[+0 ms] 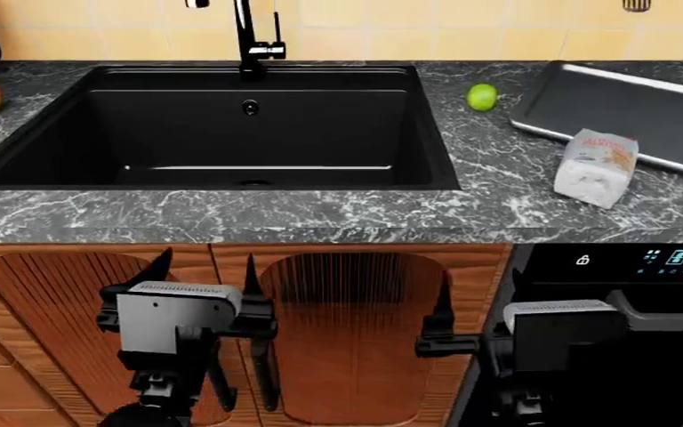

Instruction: Pick up the fruits and vegetables and place them in the sink. Turn on the sink faucet to wash them. Then turn the sink off and put them in the tray.

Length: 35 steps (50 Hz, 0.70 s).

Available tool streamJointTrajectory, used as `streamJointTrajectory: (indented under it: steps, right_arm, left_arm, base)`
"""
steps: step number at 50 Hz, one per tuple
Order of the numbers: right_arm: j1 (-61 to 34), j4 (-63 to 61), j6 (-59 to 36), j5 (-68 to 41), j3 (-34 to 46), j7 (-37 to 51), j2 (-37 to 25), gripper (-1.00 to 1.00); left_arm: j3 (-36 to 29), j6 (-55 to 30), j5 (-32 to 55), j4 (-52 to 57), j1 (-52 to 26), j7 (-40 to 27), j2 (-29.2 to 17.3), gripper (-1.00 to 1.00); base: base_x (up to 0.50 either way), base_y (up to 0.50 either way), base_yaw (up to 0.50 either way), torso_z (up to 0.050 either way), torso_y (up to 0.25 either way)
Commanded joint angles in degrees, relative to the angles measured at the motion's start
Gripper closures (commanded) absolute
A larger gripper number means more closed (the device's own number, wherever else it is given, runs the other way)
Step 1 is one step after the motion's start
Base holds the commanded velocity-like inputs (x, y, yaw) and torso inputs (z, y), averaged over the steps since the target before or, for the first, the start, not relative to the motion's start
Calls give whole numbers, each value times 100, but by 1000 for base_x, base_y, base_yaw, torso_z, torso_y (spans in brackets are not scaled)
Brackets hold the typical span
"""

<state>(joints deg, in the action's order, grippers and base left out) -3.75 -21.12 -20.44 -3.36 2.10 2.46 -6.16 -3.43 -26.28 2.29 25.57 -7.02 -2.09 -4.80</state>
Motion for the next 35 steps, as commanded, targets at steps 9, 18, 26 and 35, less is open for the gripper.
streamJointTrajectory:
  steps: [9,18,26,35]
  right_arm:
    - [-1870,-2204,-3215,-858,-509,-164,-385,-100]
    - [-2755,-2525,-4074,-1147,-620,-207,-545,-100]
    - [-3353,-2723,-4746,-1325,-705,-226,-689,-100]
    - [-4280,-2813,-5746,-1479,-594,-215,-946,-100]
  left_arm:
    - [783,-3397,961,1990,-1859,164,-292,-100]
    - [1059,-4315,1210,2426,-2610,149,-389,-100]
    - [1190,-5036,1293,3004,-3023,-4,-496,-100]
    - [408,-6039,1750,3315,-3668,68,-404,-100]
  base:
    - [16,0,0,50,0]
    - [289,46,0,50,0]
    - [412,168,0,50,0]
    - [418,156,0,50,0]
